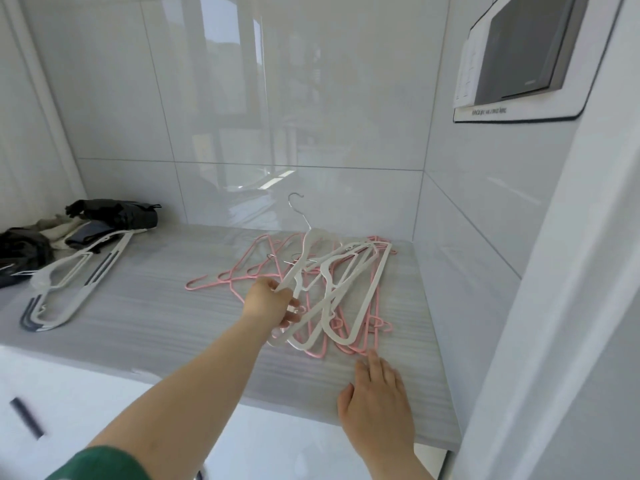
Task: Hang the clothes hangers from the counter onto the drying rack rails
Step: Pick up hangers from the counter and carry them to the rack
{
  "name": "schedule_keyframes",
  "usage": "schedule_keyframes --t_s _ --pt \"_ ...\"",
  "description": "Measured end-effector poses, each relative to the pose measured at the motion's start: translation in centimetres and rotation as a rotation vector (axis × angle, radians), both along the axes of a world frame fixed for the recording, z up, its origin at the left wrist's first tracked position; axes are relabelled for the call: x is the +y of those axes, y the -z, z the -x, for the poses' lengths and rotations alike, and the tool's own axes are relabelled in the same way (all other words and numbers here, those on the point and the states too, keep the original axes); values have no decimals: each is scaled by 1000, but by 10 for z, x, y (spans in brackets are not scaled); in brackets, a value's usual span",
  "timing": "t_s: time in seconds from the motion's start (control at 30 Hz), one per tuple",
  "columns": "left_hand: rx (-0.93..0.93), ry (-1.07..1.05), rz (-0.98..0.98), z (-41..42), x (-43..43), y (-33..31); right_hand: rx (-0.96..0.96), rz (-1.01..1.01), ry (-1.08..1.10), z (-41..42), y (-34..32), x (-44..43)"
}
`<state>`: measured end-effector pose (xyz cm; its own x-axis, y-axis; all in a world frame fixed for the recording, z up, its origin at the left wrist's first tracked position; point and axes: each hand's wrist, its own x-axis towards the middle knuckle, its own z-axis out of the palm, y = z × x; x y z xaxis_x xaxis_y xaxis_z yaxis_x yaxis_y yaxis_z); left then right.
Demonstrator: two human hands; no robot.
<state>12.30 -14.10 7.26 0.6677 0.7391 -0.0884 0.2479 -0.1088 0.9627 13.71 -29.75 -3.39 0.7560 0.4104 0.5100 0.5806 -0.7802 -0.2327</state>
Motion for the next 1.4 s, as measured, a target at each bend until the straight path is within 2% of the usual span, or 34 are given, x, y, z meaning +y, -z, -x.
schedule_keyframes --t_s 0.13,0.27,0.53,0.63,0.7,0.77,0.9,0.97,1.1,1.17,1.23,1.4 --pt "-137 -23 -93 13 -15 -12 -28 -11 -4 1 2 -1" --pt "-277 -61 -26 33 -23 -28 -4 15 -13 1 5 0" --pt "-230 -127 -205 124 -31 -38 28 45 -127 8 1 -8" --pt "-217 -198 -226 166 -36 -35 116 46 -206 14 -6 -15" --pt "-209 -243 -242 193 -41 -37 174 -19 -276 19 -15 -18" --pt "-200 -268 -266 217 -49 -43 151 -132 -329 30 -32 -18" --pt "-167 -281 -313 264 -74 -57 -123 -402 -436 59 -85 -14" --pt "-122 -269 -348 296 -91 -61 -214 -437 -504 83 -112 -13" --pt "-6 -277 -393 388 -136 -61 -245 -314 -615 152 -141 -13" --pt "45 -322 -396 445 -164 -56 -165 -242 -731 203 -146 -20" --pt "98 -399 -400 505 -193 -52 -20 -87 -878 260 -148 -29" --pt "305 -674 -405 646 -271 -48 19 1 -1189 410 -145 -48"
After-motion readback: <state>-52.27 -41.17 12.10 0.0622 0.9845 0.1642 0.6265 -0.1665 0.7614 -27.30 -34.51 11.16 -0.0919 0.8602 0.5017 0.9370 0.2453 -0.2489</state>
